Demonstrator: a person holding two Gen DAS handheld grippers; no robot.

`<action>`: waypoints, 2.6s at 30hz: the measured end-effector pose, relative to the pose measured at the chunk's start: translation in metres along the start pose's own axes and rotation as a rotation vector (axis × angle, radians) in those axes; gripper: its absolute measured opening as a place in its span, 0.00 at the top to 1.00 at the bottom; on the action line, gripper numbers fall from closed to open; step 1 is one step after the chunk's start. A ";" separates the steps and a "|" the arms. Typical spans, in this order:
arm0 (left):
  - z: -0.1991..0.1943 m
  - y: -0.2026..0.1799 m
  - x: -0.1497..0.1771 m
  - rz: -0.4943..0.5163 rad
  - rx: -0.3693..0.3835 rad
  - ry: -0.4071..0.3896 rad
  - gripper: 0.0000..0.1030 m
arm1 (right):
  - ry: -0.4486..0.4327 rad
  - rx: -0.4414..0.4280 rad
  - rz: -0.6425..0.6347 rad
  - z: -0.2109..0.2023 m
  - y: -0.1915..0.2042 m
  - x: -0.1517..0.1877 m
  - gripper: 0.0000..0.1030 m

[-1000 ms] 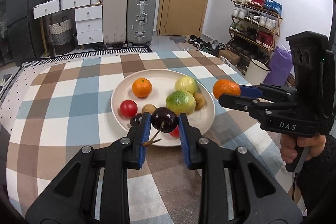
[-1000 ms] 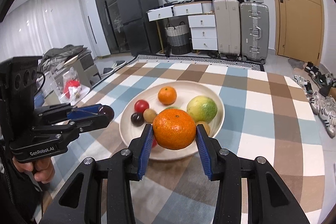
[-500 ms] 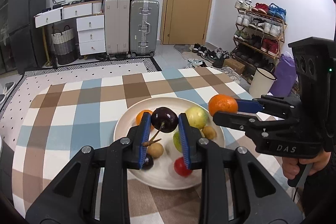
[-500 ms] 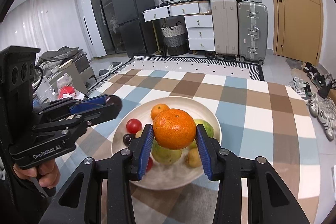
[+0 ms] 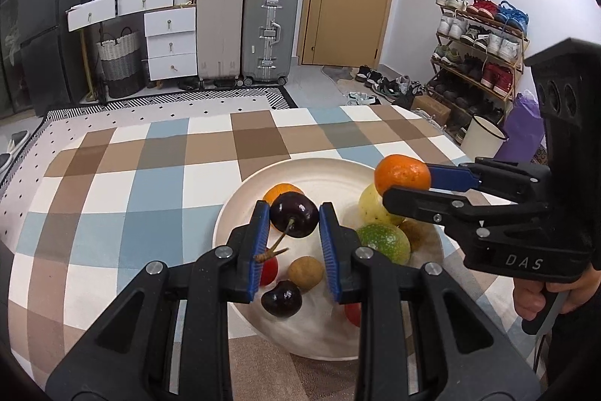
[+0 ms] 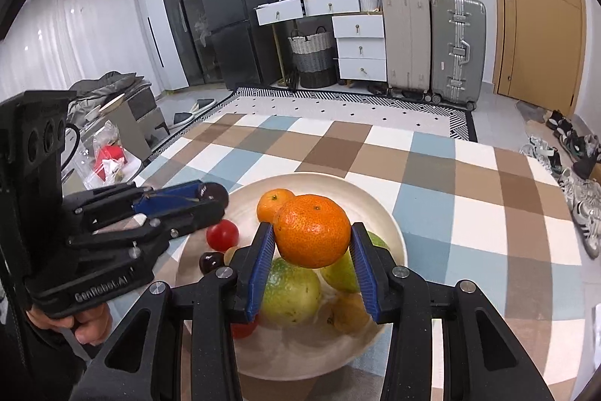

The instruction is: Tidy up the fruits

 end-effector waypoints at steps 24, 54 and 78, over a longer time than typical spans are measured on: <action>-0.017 0.010 0.001 -0.006 -0.060 -0.046 0.21 | -0.065 0.026 0.001 -0.021 0.000 -0.005 0.07; -0.129 -0.013 0.053 0.003 -0.111 -0.153 0.01 | -0.162 0.008 0.009 -0.113 0.017 0.063 0.00; -0.120 -0.010 0.057 0.000 -0.091 -0.166 0.01 | -0.272 0.042 -0.036 -0.118 0.021 0.063 0.00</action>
Point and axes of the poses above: each gripper's, at about its wrist camera, not at the fingertips, and z roughly the way its jaws point, y to its left, x to its underside, the point moved 3 cm from there along z, roughly the way its jaws point, and after that the axes turned 13 degrees about -y, right-handed, at the moved point
